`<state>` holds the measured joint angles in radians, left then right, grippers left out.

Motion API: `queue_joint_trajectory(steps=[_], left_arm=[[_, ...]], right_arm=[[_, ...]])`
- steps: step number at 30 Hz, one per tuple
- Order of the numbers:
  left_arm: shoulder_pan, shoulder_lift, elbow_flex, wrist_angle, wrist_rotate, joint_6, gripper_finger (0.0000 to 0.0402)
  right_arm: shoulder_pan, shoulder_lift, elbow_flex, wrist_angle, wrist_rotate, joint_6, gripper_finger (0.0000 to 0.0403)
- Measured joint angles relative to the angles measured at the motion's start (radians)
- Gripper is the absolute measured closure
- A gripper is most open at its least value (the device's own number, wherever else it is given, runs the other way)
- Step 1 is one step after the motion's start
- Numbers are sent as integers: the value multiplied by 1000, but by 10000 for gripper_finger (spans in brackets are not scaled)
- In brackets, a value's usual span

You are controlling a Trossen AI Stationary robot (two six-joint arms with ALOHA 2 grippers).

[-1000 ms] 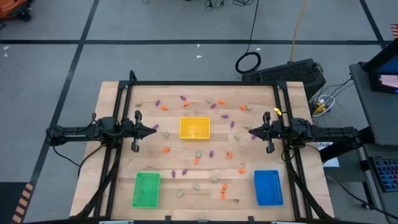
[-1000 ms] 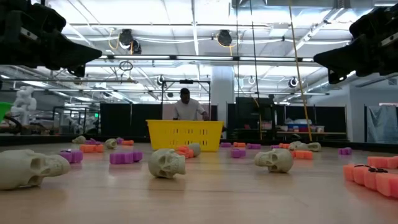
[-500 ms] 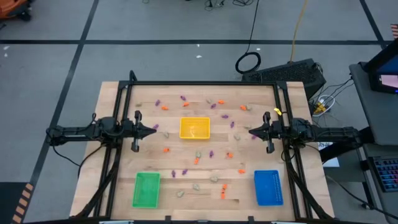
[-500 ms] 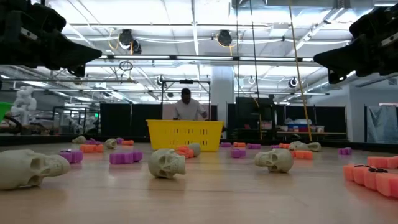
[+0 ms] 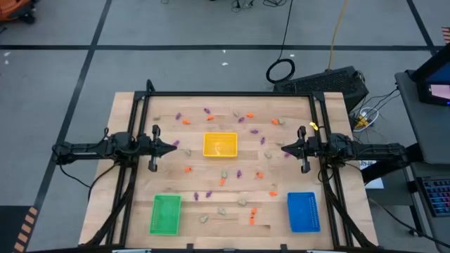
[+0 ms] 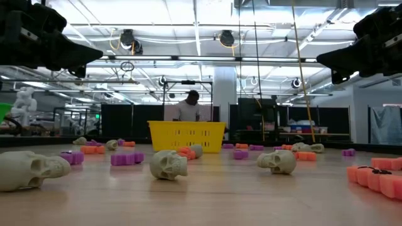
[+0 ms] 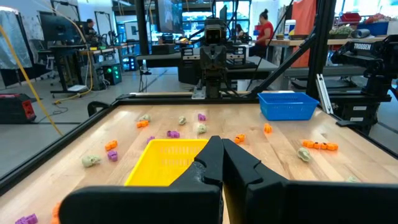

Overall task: Sort Halloween decoration
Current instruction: Put the white skull toy in the yellow basket

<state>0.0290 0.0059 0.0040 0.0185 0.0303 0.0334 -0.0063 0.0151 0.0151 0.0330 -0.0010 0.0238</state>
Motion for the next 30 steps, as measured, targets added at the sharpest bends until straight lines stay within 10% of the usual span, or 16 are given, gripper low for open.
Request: queue_joint_trajectory(steps=[30], left_arm=[[0, 0, 0, 1, 0, 0, 402]], right_arm=[[0, 401, 697, -301, 3, 63, 403]])
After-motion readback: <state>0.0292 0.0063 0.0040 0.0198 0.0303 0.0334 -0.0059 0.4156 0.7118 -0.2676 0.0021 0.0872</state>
